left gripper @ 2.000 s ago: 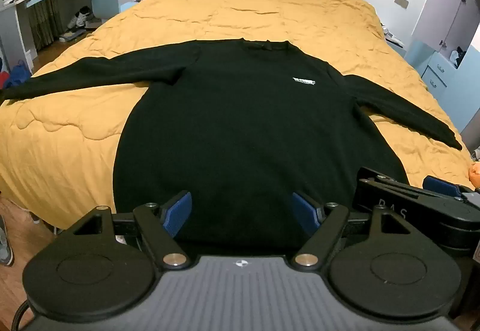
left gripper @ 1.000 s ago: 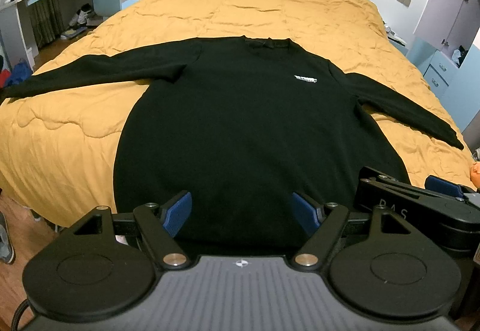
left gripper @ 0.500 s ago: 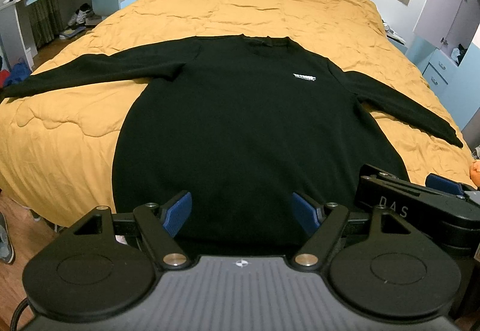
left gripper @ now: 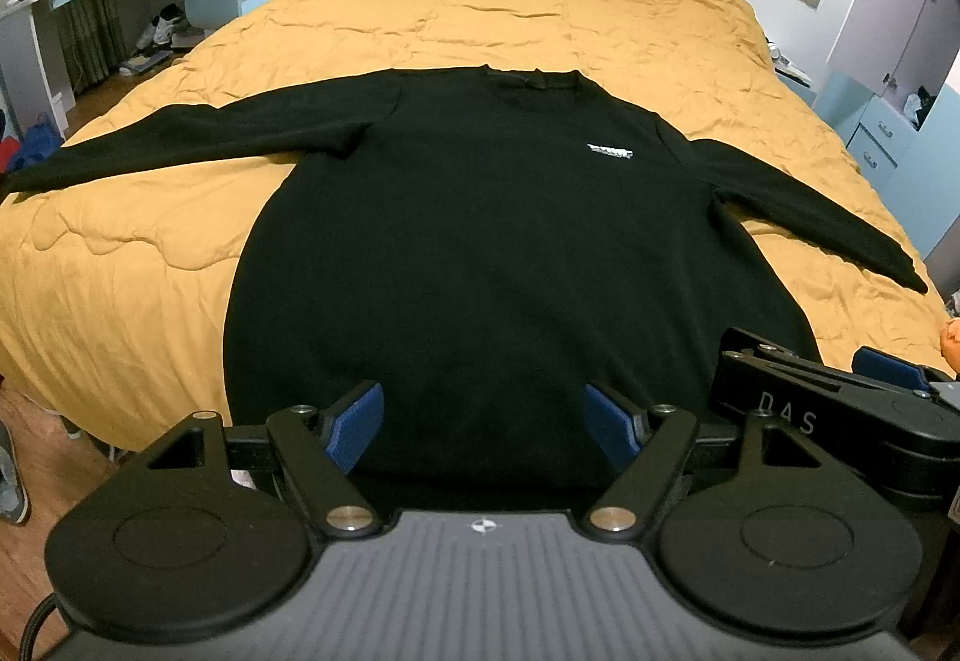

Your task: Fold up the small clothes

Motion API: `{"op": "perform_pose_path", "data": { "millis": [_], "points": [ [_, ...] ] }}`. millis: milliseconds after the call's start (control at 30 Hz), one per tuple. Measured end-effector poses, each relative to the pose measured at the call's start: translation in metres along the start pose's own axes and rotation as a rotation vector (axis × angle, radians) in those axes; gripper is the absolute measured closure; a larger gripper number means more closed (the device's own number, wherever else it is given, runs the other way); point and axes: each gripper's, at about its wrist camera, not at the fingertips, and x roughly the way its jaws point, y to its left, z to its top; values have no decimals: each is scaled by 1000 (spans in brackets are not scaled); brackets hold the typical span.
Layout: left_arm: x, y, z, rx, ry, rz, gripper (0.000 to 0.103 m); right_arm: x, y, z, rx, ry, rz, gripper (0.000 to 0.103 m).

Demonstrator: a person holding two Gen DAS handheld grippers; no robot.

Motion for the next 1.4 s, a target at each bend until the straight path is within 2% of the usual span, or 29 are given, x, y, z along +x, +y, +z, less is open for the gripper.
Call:
{"op": "perform_pose_path", "data": {
  "millis": [1000,1233,1400],
  "points": [
    [16,4,1,-7,29,-12,14,15,8,1,-16,29,-19,20],
    [36,22,5,-50,60,-50,14,34,22,9,-61,30,15,20],
    [48,53,17,-130,63,-57,15,46,41,25,-106,-45,46,20]
  ]
}}
